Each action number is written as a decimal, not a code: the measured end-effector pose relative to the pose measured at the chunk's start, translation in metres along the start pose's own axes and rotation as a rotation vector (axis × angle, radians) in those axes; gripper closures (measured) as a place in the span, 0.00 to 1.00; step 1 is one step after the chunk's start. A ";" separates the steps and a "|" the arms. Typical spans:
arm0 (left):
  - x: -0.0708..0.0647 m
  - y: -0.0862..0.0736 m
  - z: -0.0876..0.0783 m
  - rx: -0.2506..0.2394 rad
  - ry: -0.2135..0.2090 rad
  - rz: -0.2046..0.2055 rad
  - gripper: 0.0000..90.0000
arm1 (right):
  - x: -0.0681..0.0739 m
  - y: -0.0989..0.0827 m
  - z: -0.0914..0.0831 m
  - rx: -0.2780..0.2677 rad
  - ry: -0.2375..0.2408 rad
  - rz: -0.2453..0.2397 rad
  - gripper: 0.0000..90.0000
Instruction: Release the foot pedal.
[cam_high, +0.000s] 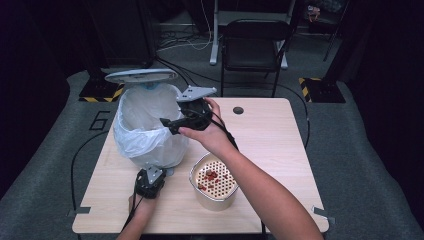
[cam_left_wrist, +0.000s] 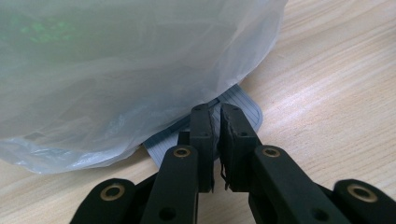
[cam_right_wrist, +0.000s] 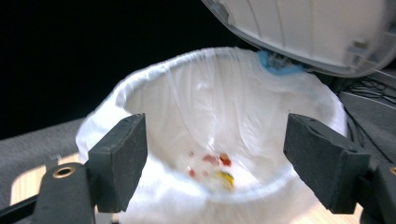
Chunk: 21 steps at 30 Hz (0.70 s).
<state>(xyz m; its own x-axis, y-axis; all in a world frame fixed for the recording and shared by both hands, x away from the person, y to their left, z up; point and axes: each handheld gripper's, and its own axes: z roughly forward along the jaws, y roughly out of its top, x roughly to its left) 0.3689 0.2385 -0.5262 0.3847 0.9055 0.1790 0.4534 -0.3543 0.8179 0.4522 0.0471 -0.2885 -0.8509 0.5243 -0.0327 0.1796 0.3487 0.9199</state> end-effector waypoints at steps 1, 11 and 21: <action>0.000 0.000 0.000 0.000 -0.001 -0.003 0.93 | 0.000 0.000 0.000 0.000 0.000 0.000 0.24; 0.004 -0.002 -0.004 -0.039 -0.080 -0.038 0.66 | -0.028 -0.020 -0.044 -0.009 -0.088 0.023 0.24; 0.006 0.009 -0.021 -0.016 -0.179 -0.033 0.53 | -0.045 -0.045 -0.074 -0.010 -0.136 0.039 0.25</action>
<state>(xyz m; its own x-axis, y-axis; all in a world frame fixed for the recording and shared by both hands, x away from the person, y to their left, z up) 0.3580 0.2462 -0.5063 0.5077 0.8599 0.0525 0.4560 -0.3199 0.8305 0.4458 -0.0499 -0.2997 -0.7687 0.6378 -0.0490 0.2057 0.3190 0.9252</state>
